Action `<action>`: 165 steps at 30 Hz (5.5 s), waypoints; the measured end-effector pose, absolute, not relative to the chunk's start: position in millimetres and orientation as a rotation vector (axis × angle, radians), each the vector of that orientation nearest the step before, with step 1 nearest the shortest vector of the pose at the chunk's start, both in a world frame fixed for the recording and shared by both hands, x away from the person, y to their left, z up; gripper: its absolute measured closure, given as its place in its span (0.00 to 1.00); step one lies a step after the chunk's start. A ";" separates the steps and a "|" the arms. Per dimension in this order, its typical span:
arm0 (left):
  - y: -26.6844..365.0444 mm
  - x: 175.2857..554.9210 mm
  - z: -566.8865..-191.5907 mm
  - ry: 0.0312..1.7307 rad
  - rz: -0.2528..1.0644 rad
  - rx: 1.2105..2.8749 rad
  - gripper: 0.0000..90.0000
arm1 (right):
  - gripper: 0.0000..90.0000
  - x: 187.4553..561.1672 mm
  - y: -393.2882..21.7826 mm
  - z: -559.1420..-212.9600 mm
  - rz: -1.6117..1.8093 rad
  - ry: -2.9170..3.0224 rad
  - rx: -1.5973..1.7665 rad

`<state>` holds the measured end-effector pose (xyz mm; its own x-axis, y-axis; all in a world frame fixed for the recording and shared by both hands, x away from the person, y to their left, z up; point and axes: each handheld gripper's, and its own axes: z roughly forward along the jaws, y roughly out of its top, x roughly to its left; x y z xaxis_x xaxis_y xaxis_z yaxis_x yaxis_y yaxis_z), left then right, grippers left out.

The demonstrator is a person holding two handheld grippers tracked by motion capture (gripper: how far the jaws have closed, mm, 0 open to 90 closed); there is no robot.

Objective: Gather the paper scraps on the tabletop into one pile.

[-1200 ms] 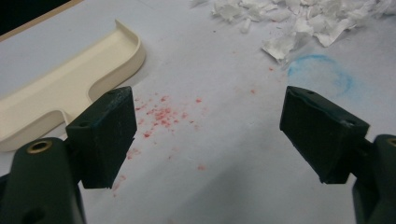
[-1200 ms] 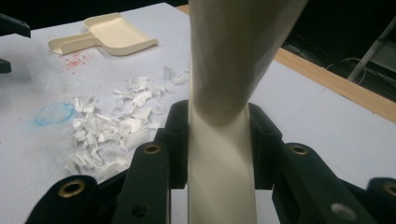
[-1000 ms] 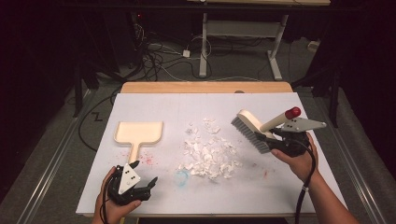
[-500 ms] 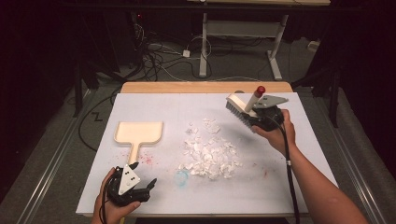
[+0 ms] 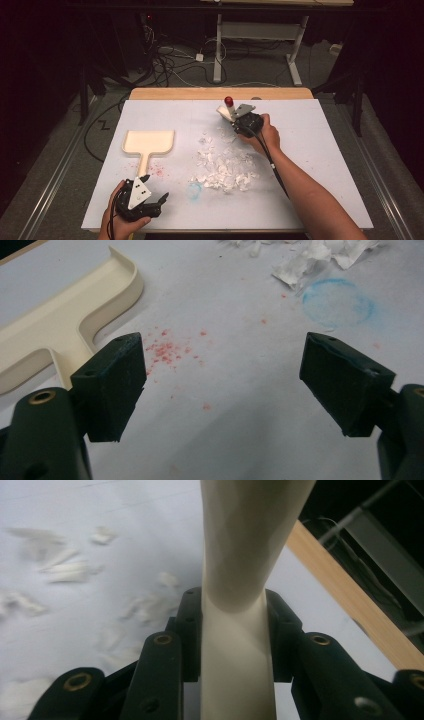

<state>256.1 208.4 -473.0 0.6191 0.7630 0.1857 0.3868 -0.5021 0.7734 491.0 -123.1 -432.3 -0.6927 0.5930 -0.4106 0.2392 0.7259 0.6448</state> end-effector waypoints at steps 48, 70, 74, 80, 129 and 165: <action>206.1 254.4 -473.0 0.867 0.665 2.161 0.20 | 0.75 479.7 -83.4 -427.2 0.825 2.428 0.330; 202.7 252.6 -470.1 0.853 0.650 2.146 0.20 | 0.75 391.3 -111.5 -416.9 0.980 2.609 -0.182; 201.2 252.8 -470.0 0.842 0.649 2.161 0.20 | 0.75 386.6 -124.5 -408.1 1.018 2.549 -0.118; 199.9 252.7 -470.0 0.833 0.646 2.163 0.20 | 0.75 380.1 -149.8 -386.8 1.080 2.453 0.028; 191.4 255.0 -466.5 0.765 0.660 2.188 0.21 | 0.75 326.9 -148.9 -412.0 0.867 2.327 0.689; 193.1 254.5 -466.4 0.787 0.673 2.178 0.21 | 0.75 292.6 -188.6 -409.7 0.837 2.515 0.615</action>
<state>254.5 193.1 -466.4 0.6779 0.7006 0.2225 0.3283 -0.5594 0.7611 292.6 -188.6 -409.7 -0.8151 0.5252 -0.2443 0.2739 0.7211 0.6364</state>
